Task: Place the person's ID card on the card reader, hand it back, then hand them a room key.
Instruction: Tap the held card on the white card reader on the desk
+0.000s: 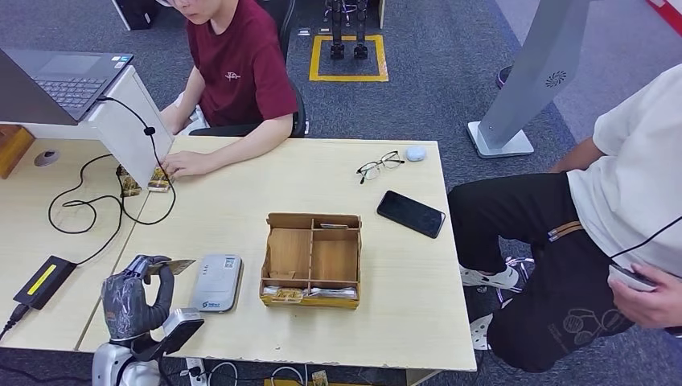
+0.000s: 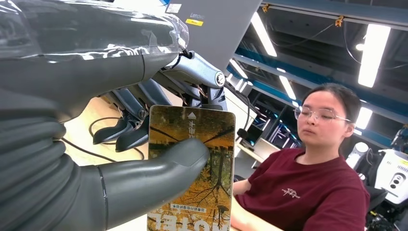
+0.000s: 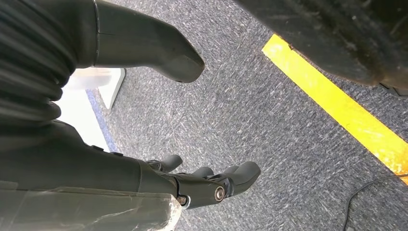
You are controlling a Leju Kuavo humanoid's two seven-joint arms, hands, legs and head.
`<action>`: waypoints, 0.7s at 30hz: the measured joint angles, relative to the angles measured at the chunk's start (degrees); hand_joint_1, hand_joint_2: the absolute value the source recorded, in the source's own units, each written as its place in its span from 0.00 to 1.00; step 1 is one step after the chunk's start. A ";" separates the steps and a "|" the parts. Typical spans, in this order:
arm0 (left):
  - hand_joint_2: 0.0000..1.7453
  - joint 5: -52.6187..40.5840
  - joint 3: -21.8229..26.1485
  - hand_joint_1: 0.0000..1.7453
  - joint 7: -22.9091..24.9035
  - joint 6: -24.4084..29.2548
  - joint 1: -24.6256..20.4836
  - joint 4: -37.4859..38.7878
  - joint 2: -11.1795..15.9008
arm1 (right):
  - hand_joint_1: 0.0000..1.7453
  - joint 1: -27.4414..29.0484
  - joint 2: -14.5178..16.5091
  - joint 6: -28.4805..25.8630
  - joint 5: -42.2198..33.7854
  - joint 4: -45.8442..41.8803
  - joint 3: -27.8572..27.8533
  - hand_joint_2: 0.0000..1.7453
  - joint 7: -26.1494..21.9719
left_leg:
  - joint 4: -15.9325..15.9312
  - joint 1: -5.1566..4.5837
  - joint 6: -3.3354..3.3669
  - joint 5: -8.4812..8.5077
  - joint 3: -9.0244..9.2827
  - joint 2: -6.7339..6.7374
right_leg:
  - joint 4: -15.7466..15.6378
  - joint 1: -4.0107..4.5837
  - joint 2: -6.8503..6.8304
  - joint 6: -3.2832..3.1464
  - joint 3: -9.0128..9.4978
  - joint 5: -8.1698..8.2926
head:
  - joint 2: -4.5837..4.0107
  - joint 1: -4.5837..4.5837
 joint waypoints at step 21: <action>1.00 15.70 -10.92 1.00 17.12 -18.88 4.02 -9.08 3.02 | 0.00 0.10 0.00 -1.28 -1.57 0.06 -0.03 1.00 0.06 | 0.00 0.00 0.00 0.00 0.00 0.01 | 0.00 0.00 0.00 0.00 -0.03 0.00 | 0.00 0.00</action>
